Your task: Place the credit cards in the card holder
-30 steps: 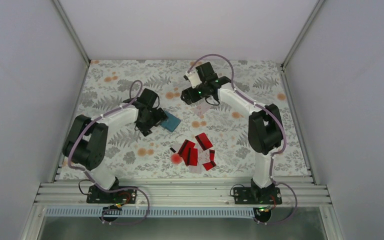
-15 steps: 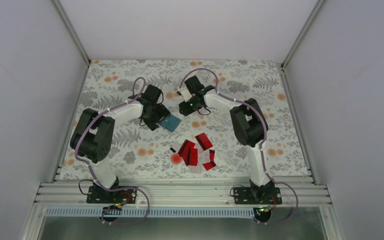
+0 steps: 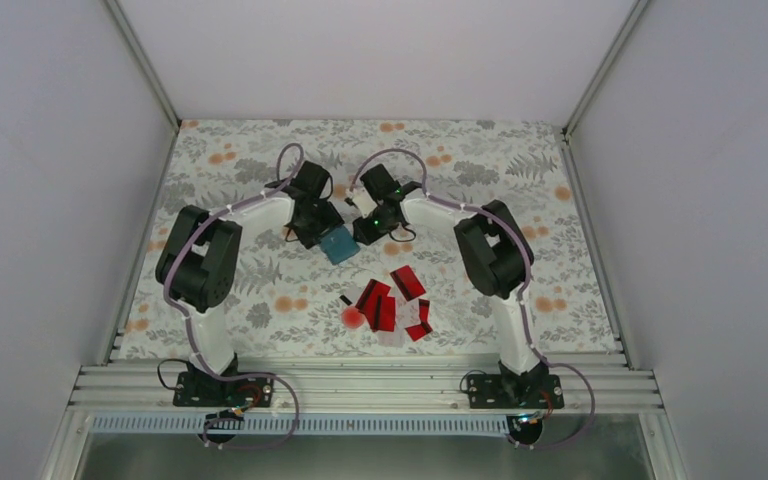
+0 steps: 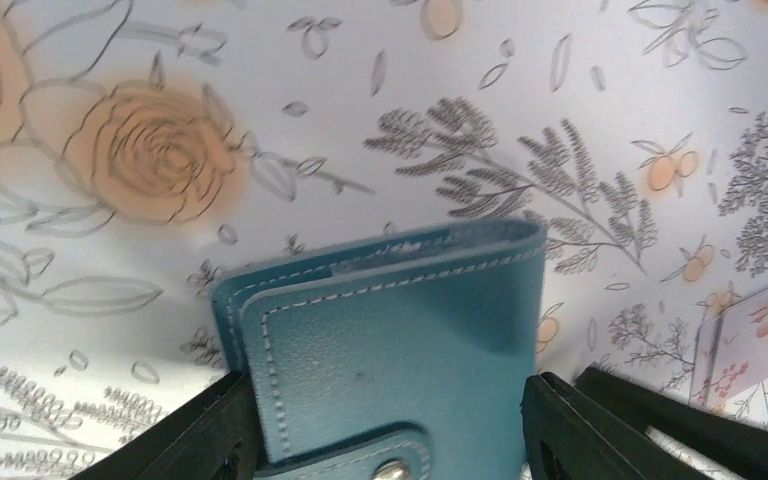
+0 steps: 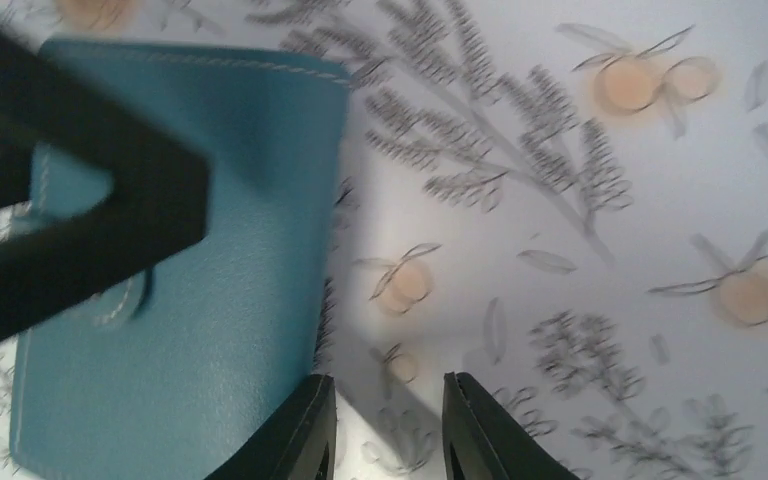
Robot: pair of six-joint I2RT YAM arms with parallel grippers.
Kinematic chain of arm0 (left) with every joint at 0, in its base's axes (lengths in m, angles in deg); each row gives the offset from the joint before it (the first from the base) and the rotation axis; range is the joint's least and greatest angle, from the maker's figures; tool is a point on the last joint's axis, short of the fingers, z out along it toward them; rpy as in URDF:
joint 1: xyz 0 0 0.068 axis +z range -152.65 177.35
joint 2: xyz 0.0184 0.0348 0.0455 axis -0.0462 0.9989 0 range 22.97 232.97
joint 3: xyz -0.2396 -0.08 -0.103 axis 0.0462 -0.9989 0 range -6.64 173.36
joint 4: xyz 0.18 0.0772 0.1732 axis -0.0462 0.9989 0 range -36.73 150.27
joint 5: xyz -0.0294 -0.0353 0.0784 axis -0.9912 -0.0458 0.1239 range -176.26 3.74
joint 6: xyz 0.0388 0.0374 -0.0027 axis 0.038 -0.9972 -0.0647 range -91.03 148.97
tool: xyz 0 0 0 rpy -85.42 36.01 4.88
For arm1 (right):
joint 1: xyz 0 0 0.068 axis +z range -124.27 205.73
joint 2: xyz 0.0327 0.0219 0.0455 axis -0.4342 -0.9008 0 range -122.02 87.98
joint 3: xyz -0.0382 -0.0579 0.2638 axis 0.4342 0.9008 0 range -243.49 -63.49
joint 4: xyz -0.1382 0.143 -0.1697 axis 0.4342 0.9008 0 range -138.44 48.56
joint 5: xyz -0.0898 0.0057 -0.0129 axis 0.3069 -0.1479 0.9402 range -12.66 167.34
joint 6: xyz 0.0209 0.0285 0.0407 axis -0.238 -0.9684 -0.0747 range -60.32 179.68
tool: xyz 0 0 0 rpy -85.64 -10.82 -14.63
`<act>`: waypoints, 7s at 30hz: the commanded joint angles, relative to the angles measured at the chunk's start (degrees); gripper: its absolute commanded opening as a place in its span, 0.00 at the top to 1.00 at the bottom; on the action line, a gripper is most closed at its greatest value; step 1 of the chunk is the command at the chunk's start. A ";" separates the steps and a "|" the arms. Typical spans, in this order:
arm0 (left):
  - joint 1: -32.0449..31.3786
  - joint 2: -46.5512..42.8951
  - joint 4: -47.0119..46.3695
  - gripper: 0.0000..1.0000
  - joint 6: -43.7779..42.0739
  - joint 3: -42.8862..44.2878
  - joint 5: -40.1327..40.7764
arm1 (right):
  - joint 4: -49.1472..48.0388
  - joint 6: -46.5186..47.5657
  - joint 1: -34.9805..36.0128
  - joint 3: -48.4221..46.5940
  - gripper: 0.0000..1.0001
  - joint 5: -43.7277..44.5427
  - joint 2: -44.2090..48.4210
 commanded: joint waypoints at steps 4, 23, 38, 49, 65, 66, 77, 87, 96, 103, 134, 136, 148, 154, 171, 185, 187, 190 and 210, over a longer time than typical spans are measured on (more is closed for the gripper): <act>0.03 1.27 2.67 0.34 -11.58 5.71 4.22 | 0.12 -3.42 1.68 5.10 0.73 -4.38 5.30; -9.41 -6.65 15.16 0.24 -18.56 6.37 26.67 | -7.41 -14.97 1.68 14.04 0.16 21.82 40.95; -11.59 4.43 18.30 0.41 -16.46 13.94 27.55 | -2.48 -24.73 -1.72 15.48 0.01 25.63 42.49; -11.41 8.07 16.96 0.48 -19.40 14.68 24.72 | -1.63 -25.95 -1.83 20.71 0.01 22.88 44.13; -11.34 7.37 16.66 0.57 -19.57 10.08 24.08 | -0.42 -26.35 -1.84 18.33 0.01 22.24 41.31; -11.33 7.47 16.51 0.57 -19.59 9.79 23.91 | -0.26 -26.33 -1.81 18.20 0.01 21.97 41.13; -11.06 7.24 11.06 0.73 -21.52 4.20 22.14 | 0.19 -26.53 -1.82 17.55 0.01 20.37 39.10; -10.71 4.16 7.55 0.95 -23.93 1.31 21.67 | -1.60 -26.12 -1.80 19.04 0.01 16.36 36.17; -10.71 -2.41 2.14 0.98 -26.58 -1.88 17.61 | -8.31 -21.99 -1.79 21.89 0.01 -2.82 29.39; -10.61 -7.05 -0.74 0.98 -28.54 -2.91 15.08 | -9.40 -20.80 -1.88 19.00 0.02 -13.68 19.04; -5.70 -13.67 -5.05 0.98 -28.68 -3.48 -0.92 | 3.35 -22.99 -2.96 5.42 0.01 -5.97 9.52; -5.77 -13.94 -5.17 0.98 -28.19 -3.28 -1.38 | 4.20 -23.87 -2.85 4.85 0.01 -5.15 9.18; -5.75 -15.34 -4.61 0.98 -26.74 -1.62 -2.11 | 6.89 -26.52 -2.80 0.14 0.01 -7.25 7.66; -5.80 -16.06 -4.53 0.98 -26.18 -1.45 -2.05 | 8.28 -27.52 -2.79 0.58 0.08 -4.51 7.32; -5.86 -15.83 -3.66 0.98 -25.87 -1.56 -0.64 | 7.25 -27.29 -2.76 5.47 0.49 -2.37 9.68; -5.74 -14.28 1.46 0.98 -23.81 -0.38 6.42 | 7.67 -26.67 -2.78 7.74 0.69 0.96 12.63; -5.63 -14.20 1.91 0.98 -23.57 -0.21 6.97 | 7.75 -26.67 -2.80 7.85 0.70 1.15 12.85; -5.53 -14.08 1.98 0.98 -23.44 -0.32 6.89 | 7.67 -26.67 -2.80 7.96 0.72 1.33 13.08; -4.65 -12.41 2.42 0.97 -22.94 -2.62 7.02 | 4.73 -25.81 -2.77 9.99 0.96 -3.25 12.76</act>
